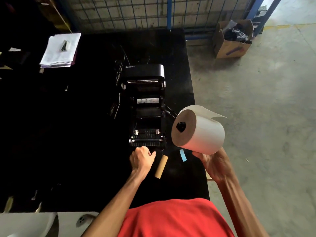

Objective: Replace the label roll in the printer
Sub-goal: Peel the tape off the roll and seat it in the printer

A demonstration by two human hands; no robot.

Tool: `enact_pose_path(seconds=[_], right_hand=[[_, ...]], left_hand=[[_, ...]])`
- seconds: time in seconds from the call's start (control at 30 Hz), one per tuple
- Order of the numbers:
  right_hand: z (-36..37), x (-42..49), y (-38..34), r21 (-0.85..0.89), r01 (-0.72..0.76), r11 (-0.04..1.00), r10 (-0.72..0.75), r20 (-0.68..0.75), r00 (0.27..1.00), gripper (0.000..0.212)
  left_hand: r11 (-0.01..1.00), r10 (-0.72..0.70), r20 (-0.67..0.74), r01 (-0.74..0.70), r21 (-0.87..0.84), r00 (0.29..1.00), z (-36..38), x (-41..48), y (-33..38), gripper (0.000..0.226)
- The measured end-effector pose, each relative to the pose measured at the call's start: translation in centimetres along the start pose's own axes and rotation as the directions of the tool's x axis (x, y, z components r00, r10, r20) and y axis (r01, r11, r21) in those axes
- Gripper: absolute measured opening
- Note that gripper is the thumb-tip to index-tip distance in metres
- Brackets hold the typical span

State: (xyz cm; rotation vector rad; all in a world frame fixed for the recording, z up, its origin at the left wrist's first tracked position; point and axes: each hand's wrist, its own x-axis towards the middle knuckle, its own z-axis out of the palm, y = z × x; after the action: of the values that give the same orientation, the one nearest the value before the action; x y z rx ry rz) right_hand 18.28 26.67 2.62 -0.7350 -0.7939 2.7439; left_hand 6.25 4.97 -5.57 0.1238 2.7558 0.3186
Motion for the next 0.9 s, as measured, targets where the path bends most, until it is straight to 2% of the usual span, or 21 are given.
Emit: enact_pose_path(seconds=[0.07,0.13,0.2,0.27,0.37,0.53,0.6,0.67,0.73,0.77,0.83,0.9], right_hand=[[-0.1,-0.2,0.1,0.011,-0.005,1.0,0.005,-0.024,1.0,0.062],[-0.2,-0.2,0.1,0.01,-0.006,1.0,0.006,-0.042,0.999,0.058],[-0.4,-0.2,-0.1,0.005,-0.017,1.0,0.017,-0.051,0.999,0.048],[-0.6,-0.2,-0.4,0.005,-0.034,0.999,0.034,-0.059,0.998,0.04],[-0.7,-0.2,-0.8,0.005,-0.05,0.999,0.05,-0.058,0.997,0.048],[-0.9,-0.1,-1.0,-0.013,-0.04,0.999,0.04,-0.047,0.998,0.048],[-1.1,-0.1,-0.9,-0.012,-0.045,0.999,0.044,-0.047,0.998,0.046],[-1.1,-0.2,-1.0,-0.028,-0.028,0.999,0.027,-0.038,0.999,0.039],[-0.9,-0.2,-0.9,-0.049,-0.015,0.999,0.014,-0.018,1.0,0.049],[-0.8,-0.3,-0.8,-0.054,-0.018,0.998,0.016,-0.024,1.0,0.056],[-0.6,-0.3,-0.5,-0.056,-0.01,0.998,0.009,-0.029,1.0,0.059],[-0.3,-0.3,-0.3,-0.059,-0.004,0.998,0.002,-0.036,0.999,0.052]], left_hand=[[0.996,0.028,0.046,-0.031,0.079,0.999,0.7,-0.4,-0.4,0.03],[0.989,0.022,0.134,-0.042,0.144,0.991,1.9,-0.8,-1.1,0.045],[0.987,0.014,0.197,-0.045,0.156,0.98,2.9,-1.2,-1.5,0.049],[0.993,0.009,0.213,-0.034,0.114,0.977,3.6,-1.3,-1.8,0.042],[0.999,-0.032,0.219,0.026,0.029,0.975,3.9,-1.1,-2.0,0.032],[0.988,-0.102,0.24,0.127,-0.093,0.966,2.3,-0.7,-2.1,0.021],[0.957,-0.108,0.251,0.169,-0.235,0.962,0.3,-0.8,-2.4,0.024],[0.843,-0.082,0.178,0.164,-0.512,0.981,-2.7,-1.4,-2.2,0.025],[0.626,-0.086,0.032,0.079,-0.775,0.996,-6.6,-2.4,-0.9,0.024],[0.529,-0.082,-0.043,0.007,-0.848,0.996,-8.7,-2.8,0.2,0.022],[0.408,-0.043,-0.157,-0.126,-0.904,0.987,-12.5,-3.2,3.1,0.023],[0.368,0.021,-0.198,-0.192,-0.91,0.98,-14.9,-3.3,6.2,0.027]])
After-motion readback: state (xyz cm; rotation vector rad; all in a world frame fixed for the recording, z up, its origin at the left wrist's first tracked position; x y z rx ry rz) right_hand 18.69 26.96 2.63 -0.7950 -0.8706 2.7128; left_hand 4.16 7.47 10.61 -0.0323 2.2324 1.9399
